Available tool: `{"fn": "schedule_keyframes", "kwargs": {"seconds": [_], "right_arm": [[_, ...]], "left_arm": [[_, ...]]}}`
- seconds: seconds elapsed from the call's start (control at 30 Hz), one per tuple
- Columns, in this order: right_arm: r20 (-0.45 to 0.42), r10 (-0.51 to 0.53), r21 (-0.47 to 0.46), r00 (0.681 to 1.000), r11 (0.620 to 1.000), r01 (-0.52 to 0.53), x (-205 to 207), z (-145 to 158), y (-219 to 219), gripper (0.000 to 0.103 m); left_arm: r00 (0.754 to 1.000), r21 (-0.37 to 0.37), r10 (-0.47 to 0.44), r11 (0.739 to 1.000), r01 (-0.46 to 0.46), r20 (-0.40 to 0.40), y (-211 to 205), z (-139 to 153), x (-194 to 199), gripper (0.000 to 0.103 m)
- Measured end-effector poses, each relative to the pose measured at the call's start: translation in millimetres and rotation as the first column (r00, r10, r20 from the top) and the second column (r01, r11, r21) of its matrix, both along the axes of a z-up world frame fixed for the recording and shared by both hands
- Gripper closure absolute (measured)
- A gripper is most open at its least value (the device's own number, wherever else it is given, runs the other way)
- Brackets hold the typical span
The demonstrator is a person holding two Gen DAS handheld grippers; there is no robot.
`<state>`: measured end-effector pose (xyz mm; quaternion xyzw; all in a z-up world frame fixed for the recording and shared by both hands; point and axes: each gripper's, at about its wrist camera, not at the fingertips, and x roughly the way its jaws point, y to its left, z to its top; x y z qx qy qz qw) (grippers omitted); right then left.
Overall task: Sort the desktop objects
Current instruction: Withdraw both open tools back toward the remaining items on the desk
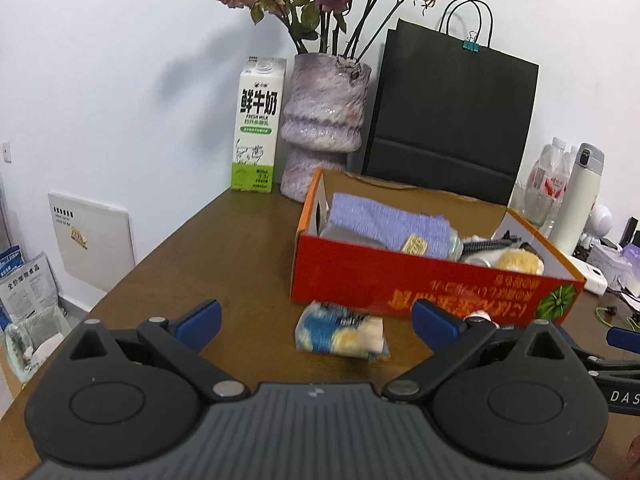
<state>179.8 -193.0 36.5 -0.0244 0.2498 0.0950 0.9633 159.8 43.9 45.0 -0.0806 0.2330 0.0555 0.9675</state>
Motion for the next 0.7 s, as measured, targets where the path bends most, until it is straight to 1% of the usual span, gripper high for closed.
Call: {"fn": "schedule_keyframes", "kwargs": {"seconds": [0.13,0.33,0.5,0.7], "right_arm": [[-0.010,0.012,-0.009,1.000,1.000,-0.012,-11.5,-3.5,1.6,0.000],[-0.038,0.040,-0.032,0.998,0.999,-0.041,-11.9,-12.1,9.2,0.000],[-0.056,0.063,-0.036,0.996,0.997,-0.065,-10.8,-15.1,12.0,0.000],[-0.063,0.093,-0.054,0.994,0.994,-0.097,-11.5,-16.4,18.5,0.000]], "left_arm": [[0.999,0.001,-0.015,1.000,0.015,-0.029,-1.8,-7.4,-9.8,0.000],[0.997,0.039,-0.052,0.998,0.054,-0.061,-11.1,-17.2,-6.3,0.000],[0.994,0.021,-0.051,0.998,0.053,-0.097,-8.1,-23.7,-0.1,0.000],[0.992,-0.001,-0.047,0.999,0.047,-0.116,-3.5,-25.6,3.1,0.000]]}}
